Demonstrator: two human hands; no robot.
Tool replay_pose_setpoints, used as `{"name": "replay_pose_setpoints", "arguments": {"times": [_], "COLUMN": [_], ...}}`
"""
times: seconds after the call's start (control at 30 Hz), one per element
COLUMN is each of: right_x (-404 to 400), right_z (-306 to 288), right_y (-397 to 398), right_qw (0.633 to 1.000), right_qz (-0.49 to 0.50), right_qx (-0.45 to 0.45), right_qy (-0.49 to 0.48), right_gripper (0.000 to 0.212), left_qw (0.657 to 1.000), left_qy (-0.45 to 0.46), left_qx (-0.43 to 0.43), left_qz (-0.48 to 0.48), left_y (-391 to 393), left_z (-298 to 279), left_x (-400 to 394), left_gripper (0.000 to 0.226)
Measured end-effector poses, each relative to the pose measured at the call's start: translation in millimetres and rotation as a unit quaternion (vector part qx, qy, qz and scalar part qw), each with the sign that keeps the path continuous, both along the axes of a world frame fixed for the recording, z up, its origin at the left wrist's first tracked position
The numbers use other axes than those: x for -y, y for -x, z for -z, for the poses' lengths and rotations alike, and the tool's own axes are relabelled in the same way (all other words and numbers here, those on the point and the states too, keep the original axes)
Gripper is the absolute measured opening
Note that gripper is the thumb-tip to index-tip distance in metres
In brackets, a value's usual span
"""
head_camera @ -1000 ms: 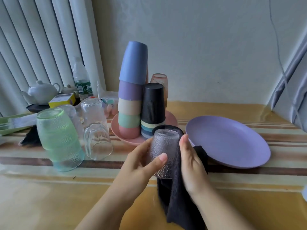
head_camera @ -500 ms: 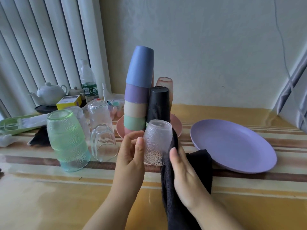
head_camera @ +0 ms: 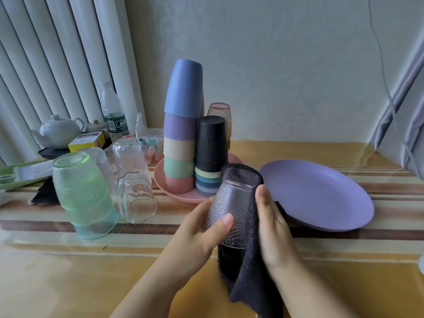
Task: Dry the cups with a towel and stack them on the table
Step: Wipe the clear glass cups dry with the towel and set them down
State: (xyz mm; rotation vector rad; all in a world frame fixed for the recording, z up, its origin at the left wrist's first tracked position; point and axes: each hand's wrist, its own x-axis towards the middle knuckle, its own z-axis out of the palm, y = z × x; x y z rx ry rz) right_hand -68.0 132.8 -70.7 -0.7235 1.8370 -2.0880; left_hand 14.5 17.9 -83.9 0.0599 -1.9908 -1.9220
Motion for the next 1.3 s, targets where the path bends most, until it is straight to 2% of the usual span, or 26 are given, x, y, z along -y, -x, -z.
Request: {"name": "replay_pose_setpoints", "arguments": {"times": [0.07,0.13,0.2,0.27,0.3,0.37,0.43,0.53,0.67,0.77,0.87,0.9,0.97,1.0,1.1,1.13,1.23,1.3], "right_x": [0,1,4,7,8,7,7,11,17,14,7,4,2,1,5,6,8,7], "right_z": [2,5,8,9,9,8,6,10,16,13,7,7,7,6,7,8,13,10], "right_y": [0,-3,-7,-12,-13,-10,-10,-11,-13,-9,-4,0,4,3,-1,-3,-7,-9], "right_qw": [0.999,0.997,0.996,0.995,0.995,0.997,0.997,0.995,0.992,0.996,0.999,1.000,1.000,0.999,0.994,0.993,0.992,0.993], "right_qz": [-0.029,-0.052,-0.071,-0.087,-0.085,-0.064,-0.058,-0.071,-0.087,-0.046,0.008,0.009,-0.006,-0.015,-0.076,-0.089,-0.111,-0.104], "right_qx": [0.029,0.052,0.045,0.015,0.002,-0.015,-0.029,-0.062,-0.083,-0.058,-0.021,-0.005,0.013,0.037,0.082,0.082,0.054,0.038], "right_qy": [0.010,0.012,-0.024,-0.050,-0.054,-0.038,-0.035,-0.042,-0.047,-0.045,-0.033,-0.019,-0.011,-0.009,0.016,0.006,-0.037,-0.049], "right_gripper": [0.057,0.059,0.077,0.092,0.088,0.061,0.047,0.055,0.062,0.062,0.037,0.038,0.072,0.080,0.056,0.056,0.078,0.081], "left_qw": [0.999,0.996,0.991,0.987,0.987,0.986,0.976,0.963,0.973,0.985,0.996,0.998,0.999,0.999,0.996,0.993,0.993,0.994], "left_qy": [-0.046,-0.083,-0.128,-0.154,-0.147,-0.112,-0.073,0.015,0.095,0.097,0.064,0.038,-0.022,-0.041,-0.094,-0.114,-0.120,-0.087], "left_qx": [0.001,-0.008,-0.025,-0.036,-0.042,-0.060,-0.083,-0.086,-0.036,-0.013,0.012,0.019,0.026,0.025,0.010,0.001,-0.012,-0.019], "left_qz": [0.012,0.007,-0.014,-0.035,-0.051,-0.107,-0.189,-0.255,-0.206,-0.143,-0.067,-0.046,-0.013,0.000,0.004,-0.003,-0.022,-0.058], "left_y": [-1,0,1,1,2,4,6,6,5,5,2,1,0,0,0,0,1,3], "left_z": [1,3,2,1,0,-1,1,2,4,6,3,1,-2,-2,1,1,4,3], "left_x": [3,8,12,18,19,19,17,11,7,7,1,-2,-5,-4,3,6,11,11], "left_gripper": [0.057,0.075,0.087,0.085,0.070,0.039,0.026,0.026,0.049,0.044,0.037,0.034,0.031,0.034,0.065,0.070,0.072,0.058]}}
